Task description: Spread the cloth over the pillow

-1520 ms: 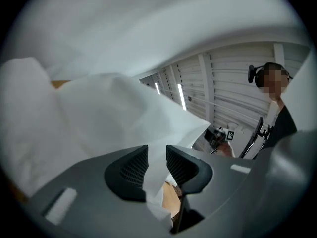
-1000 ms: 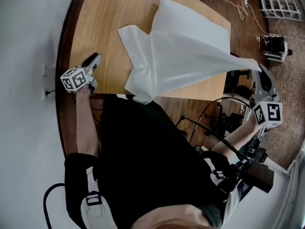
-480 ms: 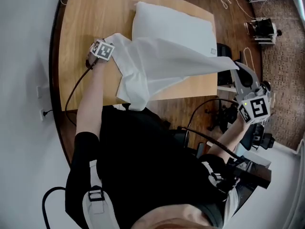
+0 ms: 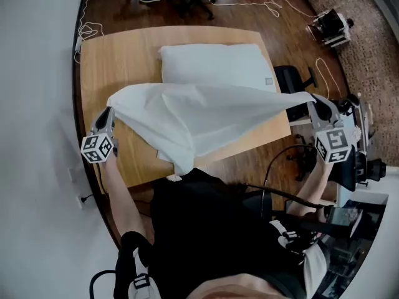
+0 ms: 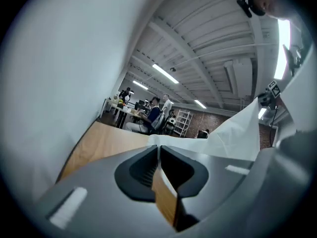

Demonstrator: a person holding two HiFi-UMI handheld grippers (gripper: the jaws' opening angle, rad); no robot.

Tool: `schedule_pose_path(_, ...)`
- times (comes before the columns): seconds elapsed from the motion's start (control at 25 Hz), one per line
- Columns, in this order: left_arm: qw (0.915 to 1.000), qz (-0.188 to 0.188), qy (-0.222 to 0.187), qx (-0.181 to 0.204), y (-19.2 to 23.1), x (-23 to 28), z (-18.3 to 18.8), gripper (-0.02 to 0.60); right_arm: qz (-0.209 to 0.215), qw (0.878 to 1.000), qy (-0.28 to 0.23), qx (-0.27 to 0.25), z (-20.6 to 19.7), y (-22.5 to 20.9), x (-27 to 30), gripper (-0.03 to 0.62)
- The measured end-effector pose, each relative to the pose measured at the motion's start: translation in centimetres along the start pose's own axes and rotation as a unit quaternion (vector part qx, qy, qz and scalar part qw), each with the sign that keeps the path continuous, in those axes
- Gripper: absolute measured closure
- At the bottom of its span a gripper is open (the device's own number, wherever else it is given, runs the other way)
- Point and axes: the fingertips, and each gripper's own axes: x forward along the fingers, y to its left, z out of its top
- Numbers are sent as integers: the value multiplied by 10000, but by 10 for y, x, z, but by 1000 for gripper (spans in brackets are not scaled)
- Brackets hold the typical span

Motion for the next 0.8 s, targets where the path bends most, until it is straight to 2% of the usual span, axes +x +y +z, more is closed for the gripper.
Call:
schedule_pose_path(0.08,9981,28,-575,235,13,-30,53,557,-459,9989,74,61,-8,-24,-10,588)
schedule_pose_path(0.2,9841,286,-1535,848,17,-71,145,558,-1436,9895,-72,159,-5,-70,-51,588)
schedule_pose_path(0.32,9698,382,-2029,1298,2,-98,197,560,-1813,9834,-27,-9,-14,-86,-71,588)
schedule_pose_path(0.44,9558,403,-2536,1435,-25,-135,239,559,-2304,9719,-396,282,-25,-110,-104,588)
schedule_pose_path(0.56,9440,402,-2853,1610,-57,-161,267,560,-2378,9685,-573,474,-53,-127,-116,588)
schedule_pose_path(0.64,9337,399,-3059,1819,-90,-174,285,560,-2551,9609,-843,674,-74,-145,-132,588)
schedule_pose_path(0.76,9246,236,-3393,1716,-150,-181,299,560,-2453,9605,-1084,742,-105,-170,-143,588)
schedule_pose_path(0.8,9188,204,-3554,1705,-177,-186,303,560,-2496,9577,-1201,773,-116,-182,-153,588)
